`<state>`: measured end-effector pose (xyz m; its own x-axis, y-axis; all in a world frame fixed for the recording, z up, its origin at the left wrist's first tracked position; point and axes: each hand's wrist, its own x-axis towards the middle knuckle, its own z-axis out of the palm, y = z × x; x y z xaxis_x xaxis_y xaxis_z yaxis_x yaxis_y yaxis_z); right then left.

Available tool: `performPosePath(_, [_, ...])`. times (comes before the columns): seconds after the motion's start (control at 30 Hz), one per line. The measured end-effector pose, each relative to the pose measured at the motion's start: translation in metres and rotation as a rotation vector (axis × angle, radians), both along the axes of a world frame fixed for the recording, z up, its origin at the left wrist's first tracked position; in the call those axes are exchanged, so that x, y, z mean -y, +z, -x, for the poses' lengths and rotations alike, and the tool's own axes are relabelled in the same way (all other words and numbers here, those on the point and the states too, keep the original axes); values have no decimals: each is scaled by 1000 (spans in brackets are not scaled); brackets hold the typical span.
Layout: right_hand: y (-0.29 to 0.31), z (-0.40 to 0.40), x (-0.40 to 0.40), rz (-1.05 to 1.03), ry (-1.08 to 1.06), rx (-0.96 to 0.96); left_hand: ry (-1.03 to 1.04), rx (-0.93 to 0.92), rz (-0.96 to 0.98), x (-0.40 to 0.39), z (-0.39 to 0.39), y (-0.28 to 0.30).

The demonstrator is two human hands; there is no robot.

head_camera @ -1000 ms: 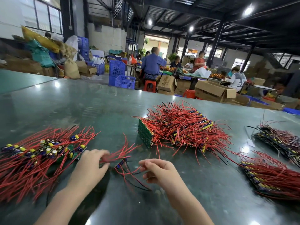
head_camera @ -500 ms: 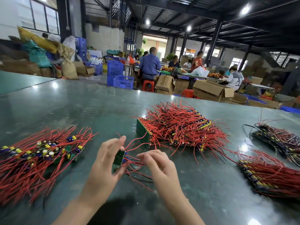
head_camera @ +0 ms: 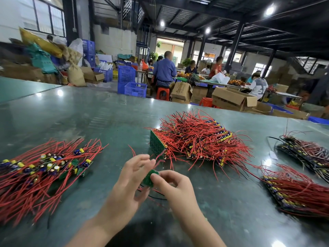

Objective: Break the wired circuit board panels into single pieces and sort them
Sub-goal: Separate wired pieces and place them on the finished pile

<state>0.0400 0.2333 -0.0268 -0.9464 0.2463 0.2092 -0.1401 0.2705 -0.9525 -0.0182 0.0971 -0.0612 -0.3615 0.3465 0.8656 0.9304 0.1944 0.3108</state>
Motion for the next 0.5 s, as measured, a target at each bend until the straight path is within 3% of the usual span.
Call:
performPosePath(0.07, [0,1,-2,139,0,-22,-20,133,-51,-2,-1,-1])
performPosePath(0.13, [1,2,-6,217,5,-57,-144,411,-172,-3,-4,0])
performPosePath(0.2, [1,2,-7,224,33,-69,-262,644,-248,-6,-7,1])
performPosePath(0.27, [1,2,-4,189,57,-54,-274,752,-280,-7,-6,1])
performPosePath(0.5, [-1,3,-7,84,20,-40,-67,551,-136,-2,-6,7])
